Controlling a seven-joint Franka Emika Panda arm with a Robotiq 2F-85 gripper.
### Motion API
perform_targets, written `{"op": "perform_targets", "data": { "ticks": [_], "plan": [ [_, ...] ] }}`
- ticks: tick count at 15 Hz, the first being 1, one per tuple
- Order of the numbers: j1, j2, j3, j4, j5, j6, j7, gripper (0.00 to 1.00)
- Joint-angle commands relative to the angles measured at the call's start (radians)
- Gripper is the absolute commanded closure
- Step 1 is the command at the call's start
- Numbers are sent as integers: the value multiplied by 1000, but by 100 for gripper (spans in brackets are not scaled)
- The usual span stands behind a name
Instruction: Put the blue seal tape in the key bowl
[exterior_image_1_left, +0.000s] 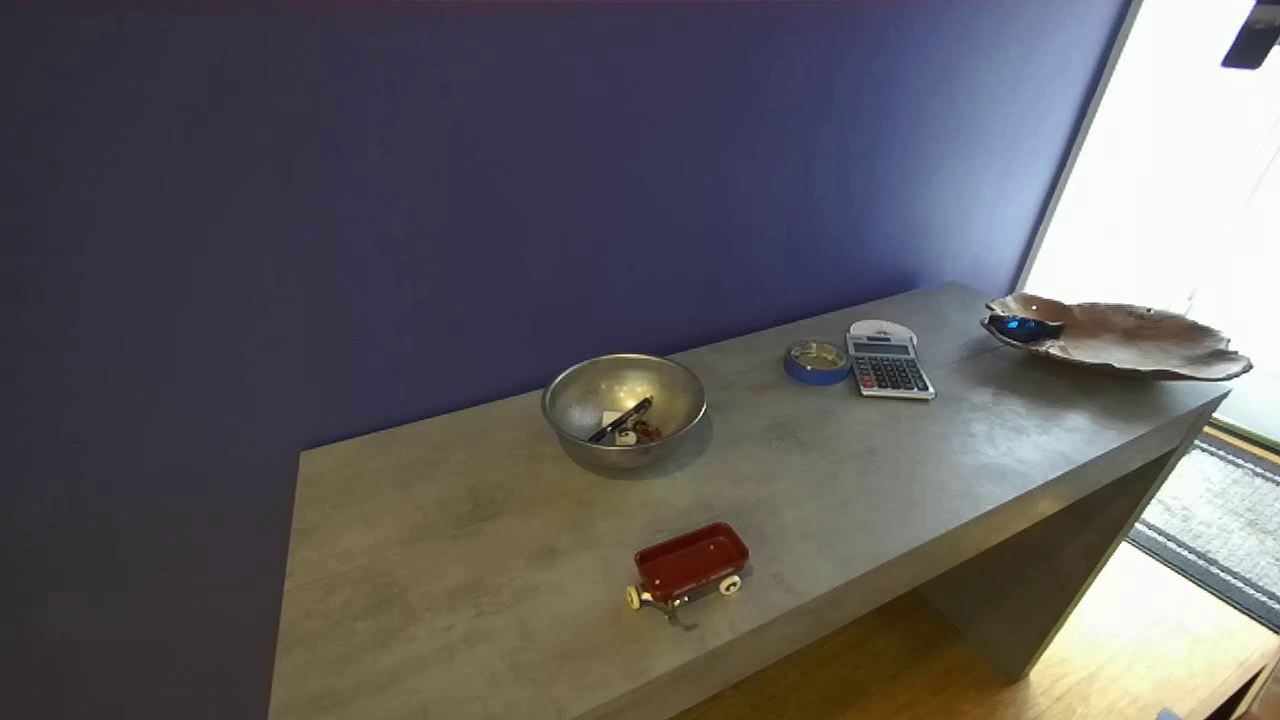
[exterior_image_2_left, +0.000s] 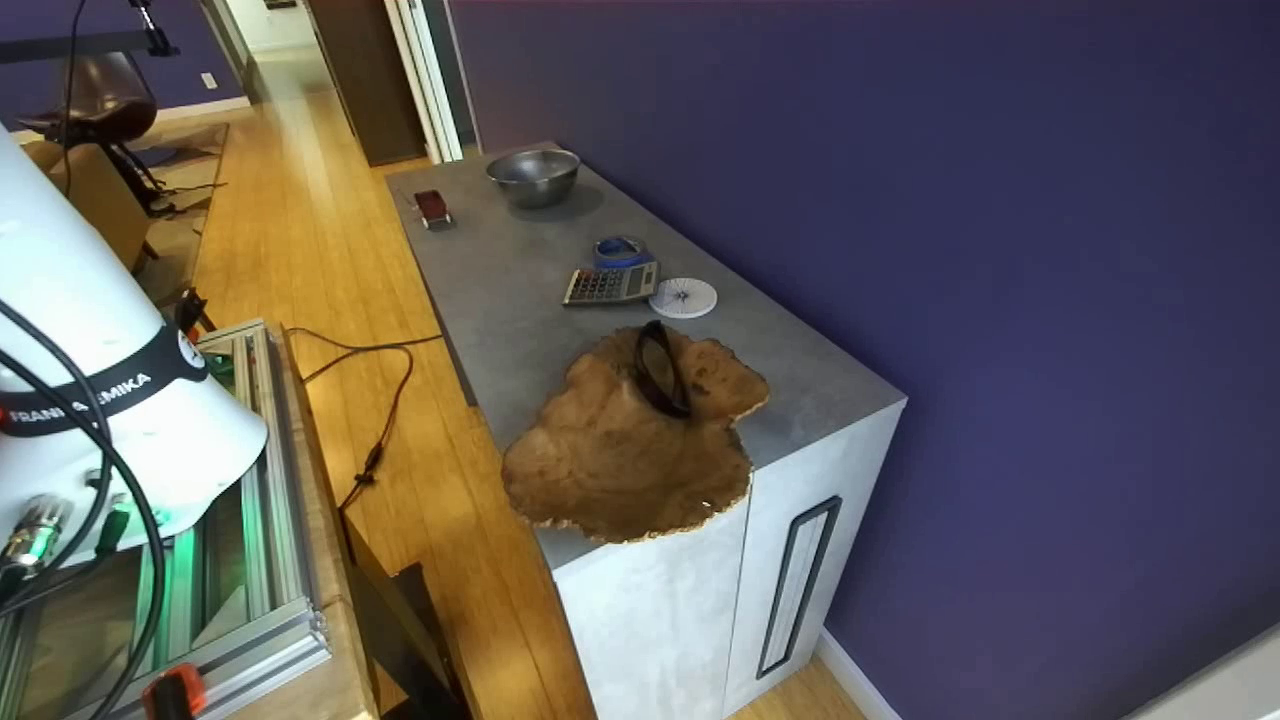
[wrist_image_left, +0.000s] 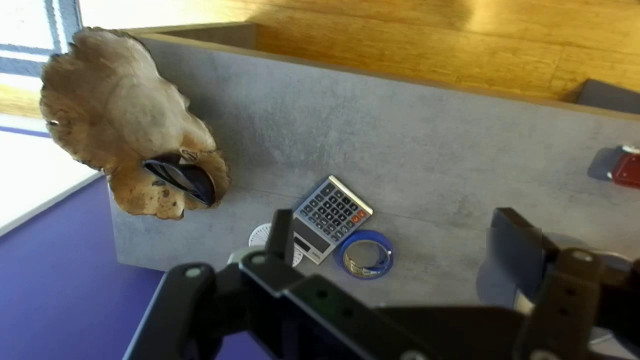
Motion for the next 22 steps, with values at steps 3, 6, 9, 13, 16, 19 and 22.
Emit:
{"op": "perform_targets", "data": {
  "ticks": [3,6,9,13,16,19,22],
  "plan": [
    [-71,210,-54,-72,-11,320,-3,0],
    [-109,410,-56,-61,-25,430,30,0],
    [-115,583,-65,-11,-27,425,63,0],
    [-89,586,-94,-30,-19,434,42,0],
    [-87,601,-87,-5,-2,437,97,0],
    [-81,746,-59,68,3,572,324,0],
    [-56,868,-70,154,-122,681,455,0]
  ]
}}
